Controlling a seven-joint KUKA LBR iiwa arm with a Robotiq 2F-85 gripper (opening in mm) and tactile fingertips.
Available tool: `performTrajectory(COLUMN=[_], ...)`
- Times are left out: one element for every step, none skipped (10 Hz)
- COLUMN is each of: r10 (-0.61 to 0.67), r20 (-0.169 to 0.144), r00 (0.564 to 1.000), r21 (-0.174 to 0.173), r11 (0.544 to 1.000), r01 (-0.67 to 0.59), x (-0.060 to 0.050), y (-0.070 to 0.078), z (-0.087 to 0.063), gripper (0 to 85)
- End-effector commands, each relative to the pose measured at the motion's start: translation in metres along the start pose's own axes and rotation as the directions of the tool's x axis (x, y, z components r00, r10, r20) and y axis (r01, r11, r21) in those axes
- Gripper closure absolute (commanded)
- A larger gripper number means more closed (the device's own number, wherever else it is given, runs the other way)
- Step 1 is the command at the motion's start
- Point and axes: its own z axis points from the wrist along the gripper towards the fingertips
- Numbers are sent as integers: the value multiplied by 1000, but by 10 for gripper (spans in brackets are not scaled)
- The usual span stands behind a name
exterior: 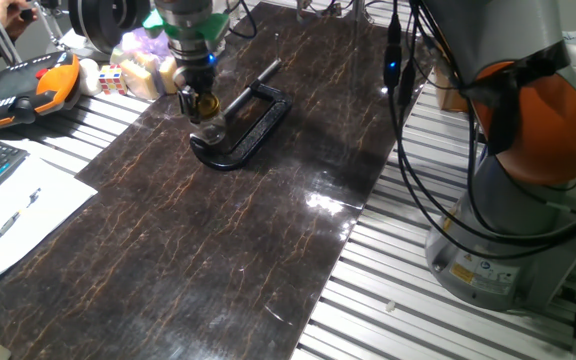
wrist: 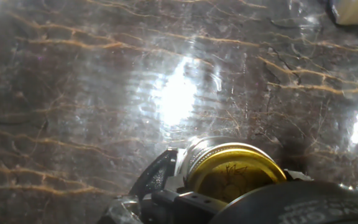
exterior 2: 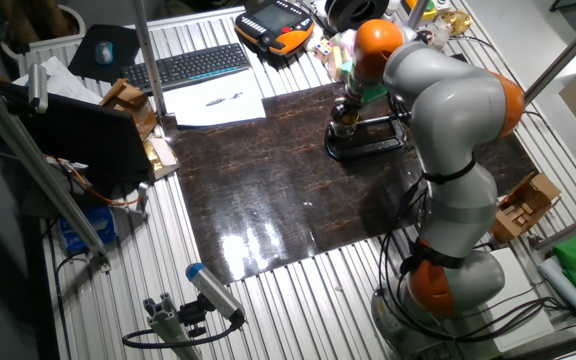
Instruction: Unscrew the lid from the jar
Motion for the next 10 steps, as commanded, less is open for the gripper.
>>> performTrajectory(r10=[-23,-34,-62,-72,-79,-71,-70,-74,-80,-102], r20=[3,4,2,2,-1,-6,-11,-10,-7,-3], r00=[1000,999,998,997,997,997,998,997,997,995], r21=[-7,-16,-16,-23,-32,-46,-62,-68,-66,-52], r11=[1000,999,998,997,996,996,996,995,995,993], r01=[23,34,62,72,79,70,69,73,79,102], x=[0,0,0,0,0,0,-1,-1,-1,-1], y=[0,0,0,0,0,0,1,1,2,2], z=[1,1,1,1,1,1,1,0,1,1], gripper=[843,843,843,843,843,843,843,843,843,843])
